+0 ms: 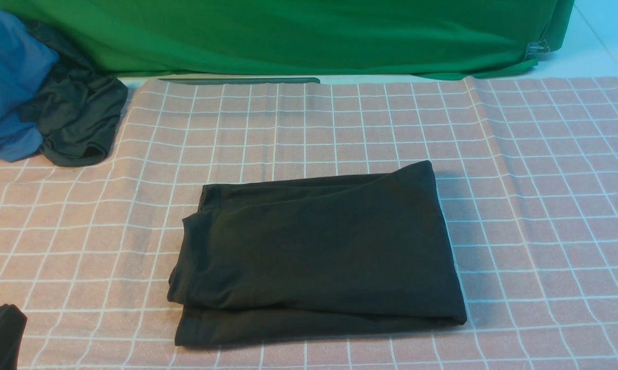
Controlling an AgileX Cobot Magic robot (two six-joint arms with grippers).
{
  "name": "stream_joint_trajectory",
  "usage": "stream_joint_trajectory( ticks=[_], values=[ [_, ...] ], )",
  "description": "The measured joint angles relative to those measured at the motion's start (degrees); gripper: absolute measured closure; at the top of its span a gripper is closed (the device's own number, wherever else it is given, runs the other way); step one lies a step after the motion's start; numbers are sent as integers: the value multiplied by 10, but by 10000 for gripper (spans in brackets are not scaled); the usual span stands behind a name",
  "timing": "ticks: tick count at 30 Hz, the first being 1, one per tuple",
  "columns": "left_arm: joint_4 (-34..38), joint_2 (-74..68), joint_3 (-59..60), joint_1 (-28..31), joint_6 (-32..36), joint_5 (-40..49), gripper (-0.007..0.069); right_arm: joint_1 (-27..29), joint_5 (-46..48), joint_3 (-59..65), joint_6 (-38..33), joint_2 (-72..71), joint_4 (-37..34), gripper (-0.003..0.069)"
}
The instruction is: Fold a long-sleeved shirt over a pink coffee tablecloth.
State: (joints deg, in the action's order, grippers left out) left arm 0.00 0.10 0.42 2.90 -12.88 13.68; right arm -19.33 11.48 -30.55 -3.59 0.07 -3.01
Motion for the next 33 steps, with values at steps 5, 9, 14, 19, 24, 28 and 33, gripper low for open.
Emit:
stream_joint_trajectory(
  ticks=[5,9,14,19,24,28,33],
  values=[
    [0,0,0,0,0,0,611,0,0,0,0,0,0,485],
    [0,0,0,0,0,0,611,2,17,2,-14,-1,1,477],
    [0,0,0,0,0,0,611,62,23,56,-43,-3,1,466],
    [0,0,0,0,0,0,611,165,25,194,-83,-2,1,459],
    [0,0,0,0,0,1,611,195,37,302,-85,-2,1,449],
    [0,0,0,0,1,1,611,195,33,310,-85,-2,0,441],
    [0,0,0,0,2,1,611,195,30,310,-85,-2,0,432]
  ],
)
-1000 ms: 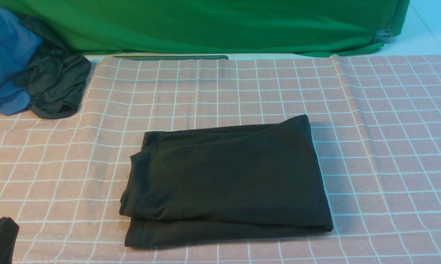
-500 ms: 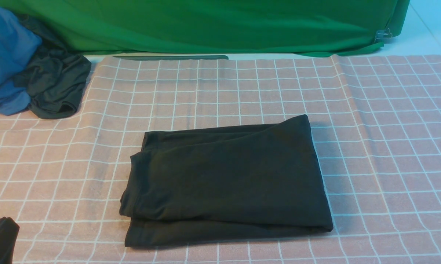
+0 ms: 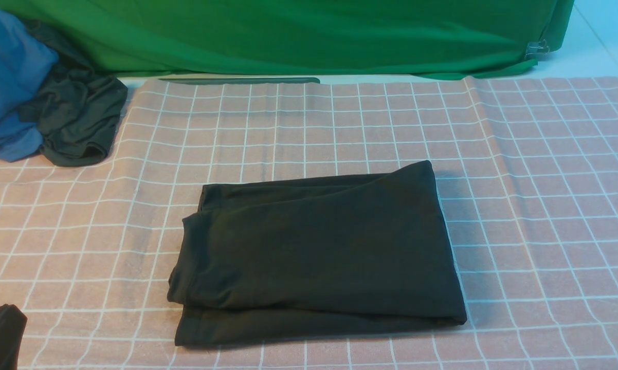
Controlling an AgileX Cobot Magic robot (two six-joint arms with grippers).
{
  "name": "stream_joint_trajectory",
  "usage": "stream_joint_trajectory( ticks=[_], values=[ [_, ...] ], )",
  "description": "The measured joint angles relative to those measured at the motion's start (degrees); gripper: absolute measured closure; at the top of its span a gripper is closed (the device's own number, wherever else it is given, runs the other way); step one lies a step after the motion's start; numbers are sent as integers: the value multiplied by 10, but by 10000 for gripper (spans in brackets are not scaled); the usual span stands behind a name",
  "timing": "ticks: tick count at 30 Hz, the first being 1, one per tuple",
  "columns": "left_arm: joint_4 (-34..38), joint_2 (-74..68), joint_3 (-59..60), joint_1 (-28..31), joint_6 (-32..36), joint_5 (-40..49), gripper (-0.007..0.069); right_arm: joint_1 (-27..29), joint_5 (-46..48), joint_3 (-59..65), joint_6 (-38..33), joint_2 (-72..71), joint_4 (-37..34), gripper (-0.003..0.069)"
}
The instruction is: Fold a long-sleeved shirt over a pink coffee tablecloth.
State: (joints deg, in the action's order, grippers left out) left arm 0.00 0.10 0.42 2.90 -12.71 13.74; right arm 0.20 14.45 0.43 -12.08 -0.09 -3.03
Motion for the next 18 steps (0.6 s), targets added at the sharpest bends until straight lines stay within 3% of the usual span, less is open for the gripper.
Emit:
stream_joint_trajectory(
  ticks=[18],
  values=[
    [0,0,0,0,0,0,611,0,-4,0,1,0,-1,422]
  ],
)
